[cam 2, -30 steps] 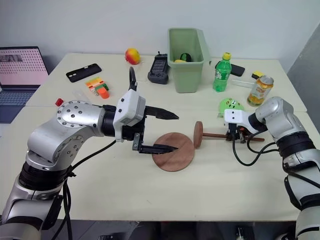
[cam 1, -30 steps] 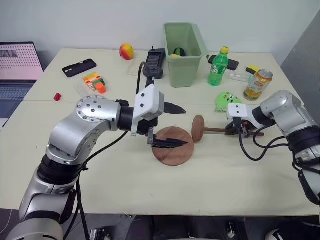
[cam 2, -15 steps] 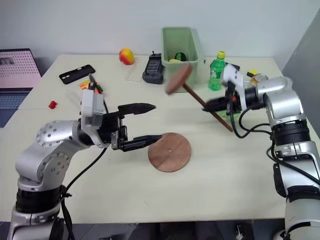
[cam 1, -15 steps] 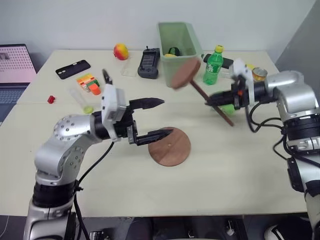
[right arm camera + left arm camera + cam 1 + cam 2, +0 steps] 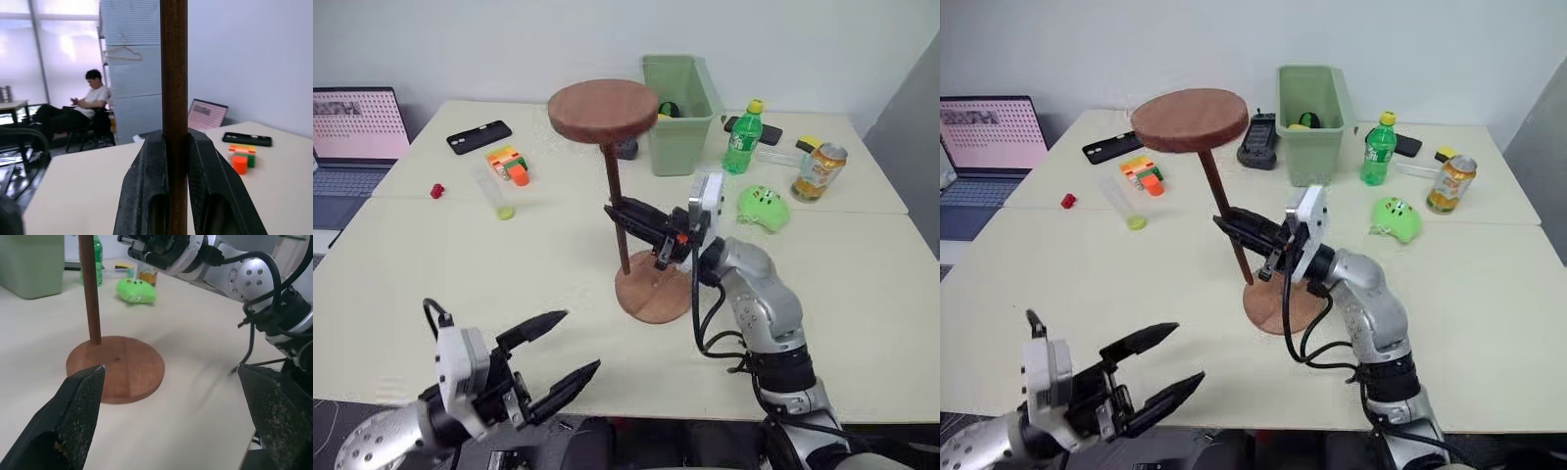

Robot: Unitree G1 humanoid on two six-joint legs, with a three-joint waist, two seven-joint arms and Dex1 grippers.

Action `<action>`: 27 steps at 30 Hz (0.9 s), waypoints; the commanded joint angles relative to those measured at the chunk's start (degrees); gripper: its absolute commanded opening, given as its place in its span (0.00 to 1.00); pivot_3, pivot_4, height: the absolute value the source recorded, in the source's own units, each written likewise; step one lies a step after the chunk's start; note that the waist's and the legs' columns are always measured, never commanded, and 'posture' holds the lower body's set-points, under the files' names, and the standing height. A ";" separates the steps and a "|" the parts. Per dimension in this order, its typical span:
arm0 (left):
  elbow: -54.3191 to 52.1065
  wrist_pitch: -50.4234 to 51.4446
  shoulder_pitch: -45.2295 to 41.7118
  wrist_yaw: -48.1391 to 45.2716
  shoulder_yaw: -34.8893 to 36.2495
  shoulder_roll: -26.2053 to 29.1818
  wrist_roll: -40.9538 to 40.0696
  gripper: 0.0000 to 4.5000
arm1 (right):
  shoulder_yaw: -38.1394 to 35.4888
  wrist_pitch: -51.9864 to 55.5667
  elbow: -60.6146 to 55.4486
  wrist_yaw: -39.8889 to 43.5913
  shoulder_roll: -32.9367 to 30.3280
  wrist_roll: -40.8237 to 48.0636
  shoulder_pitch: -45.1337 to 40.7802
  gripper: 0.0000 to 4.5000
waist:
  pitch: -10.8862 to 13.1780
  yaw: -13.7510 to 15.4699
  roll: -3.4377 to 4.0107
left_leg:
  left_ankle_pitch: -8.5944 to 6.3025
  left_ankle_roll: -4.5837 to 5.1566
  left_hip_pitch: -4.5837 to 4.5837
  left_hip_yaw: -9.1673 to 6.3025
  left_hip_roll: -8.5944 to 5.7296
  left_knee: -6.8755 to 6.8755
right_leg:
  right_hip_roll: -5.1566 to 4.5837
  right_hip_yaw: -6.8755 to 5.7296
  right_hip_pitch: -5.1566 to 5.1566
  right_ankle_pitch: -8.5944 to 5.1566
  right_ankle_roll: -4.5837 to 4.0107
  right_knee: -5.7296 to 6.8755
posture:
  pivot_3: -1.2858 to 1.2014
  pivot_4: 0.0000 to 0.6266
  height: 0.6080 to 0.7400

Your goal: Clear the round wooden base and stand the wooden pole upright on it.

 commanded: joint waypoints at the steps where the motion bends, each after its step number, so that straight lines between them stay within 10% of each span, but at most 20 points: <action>1: -3.02 -2.29 -0.74 1.95 -1.71 0.22 0.34 1.00 | 0.27 -5.01 0.37 -0.40 -1.01 -0.42 1.20 0.04 | 0.03 -0.03 0.04 | 0.00 0.00 0.00 0.00 0.00 0.00 | 0.03 0.00 0.00 0.00 0.00 0.01 | 0.52 0.24 1.00; 27: 3.29 -3.47 -7.08 4.98 -2.01 4.34 -1.39 1.00 | 1.66 -16.32 9.28 -3.03 -4.97 -3.29 5.36 0.04 | 0.04 -0.32 0.08 | -0.01 0.00 0.00 -0.03 0.12 -0.09 | 0.08 0.06 -0.06 0.00 -0.01 -0.01 | 0.52 0.24 1.00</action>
